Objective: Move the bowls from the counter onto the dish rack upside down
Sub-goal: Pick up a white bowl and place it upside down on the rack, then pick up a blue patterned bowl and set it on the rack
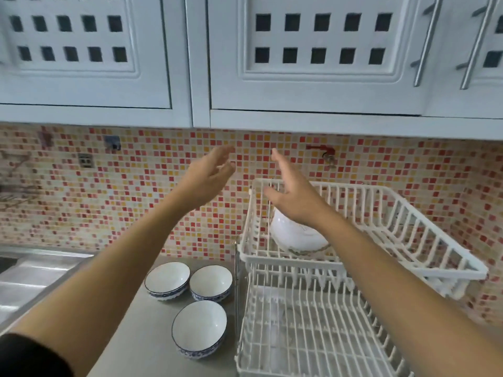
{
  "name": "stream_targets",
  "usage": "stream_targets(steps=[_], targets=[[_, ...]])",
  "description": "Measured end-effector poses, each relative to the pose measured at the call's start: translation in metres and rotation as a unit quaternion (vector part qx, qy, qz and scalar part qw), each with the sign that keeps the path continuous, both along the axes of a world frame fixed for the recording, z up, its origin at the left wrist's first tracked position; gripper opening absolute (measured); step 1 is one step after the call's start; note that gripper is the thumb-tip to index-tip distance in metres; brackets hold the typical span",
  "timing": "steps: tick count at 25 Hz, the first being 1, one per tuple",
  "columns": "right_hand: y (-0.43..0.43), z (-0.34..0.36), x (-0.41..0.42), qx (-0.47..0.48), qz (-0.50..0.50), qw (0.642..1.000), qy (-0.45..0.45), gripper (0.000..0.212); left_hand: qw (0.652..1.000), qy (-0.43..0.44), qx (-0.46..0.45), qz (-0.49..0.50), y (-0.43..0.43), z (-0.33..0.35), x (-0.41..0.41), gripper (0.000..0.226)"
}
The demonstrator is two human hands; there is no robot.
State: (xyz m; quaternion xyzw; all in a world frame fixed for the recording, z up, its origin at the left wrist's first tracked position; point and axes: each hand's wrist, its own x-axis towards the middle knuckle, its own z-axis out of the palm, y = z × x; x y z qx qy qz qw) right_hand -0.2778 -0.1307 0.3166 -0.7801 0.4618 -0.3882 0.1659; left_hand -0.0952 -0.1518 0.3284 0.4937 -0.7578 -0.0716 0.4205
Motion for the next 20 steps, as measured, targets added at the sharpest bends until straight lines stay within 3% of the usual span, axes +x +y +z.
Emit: stream_targets(steps=[3,8,12,16,18,20], targets=[[-0.013,-0.004,0.084,0.092,0.015,0.979,-0.179,0.064,0.997,0.04,0.036,0.062,-0.008,-0.011,0.05,0.046],[-0.044,-0.107,0.173,0.22,-0.106,0.944,-0.221,0.069,0.965,0.019,0.204,0.166,-0.025,-0.11,0.119,0.042],[-0.052,-0.209,0.174,0.314,-0.231,0.915,-0.103,0.065,0.926,-0.017,0.329,0.184,-0.03,-0.204,0.142,0.041],[-0.058,-0.303,0.167,0.363,-0.276,0.888,-0.055,0.064,0.891,-0.049,0.414,0.182,-0.032,-0.29,0.13,0.046],[-0.056,-0.333,0.165,0.39,-0.286,0.875,-0.012,0.066,0.87,-0.038,0.456,0.185,-0.031,-0.331,0.122,0.052],[-0.049,-0.349,0.162,0.415,-0.305,0.856,-0.032,0.063,0.848,0.002,0.487,0.207,-0.031,-0.365,0.115,0.053]])
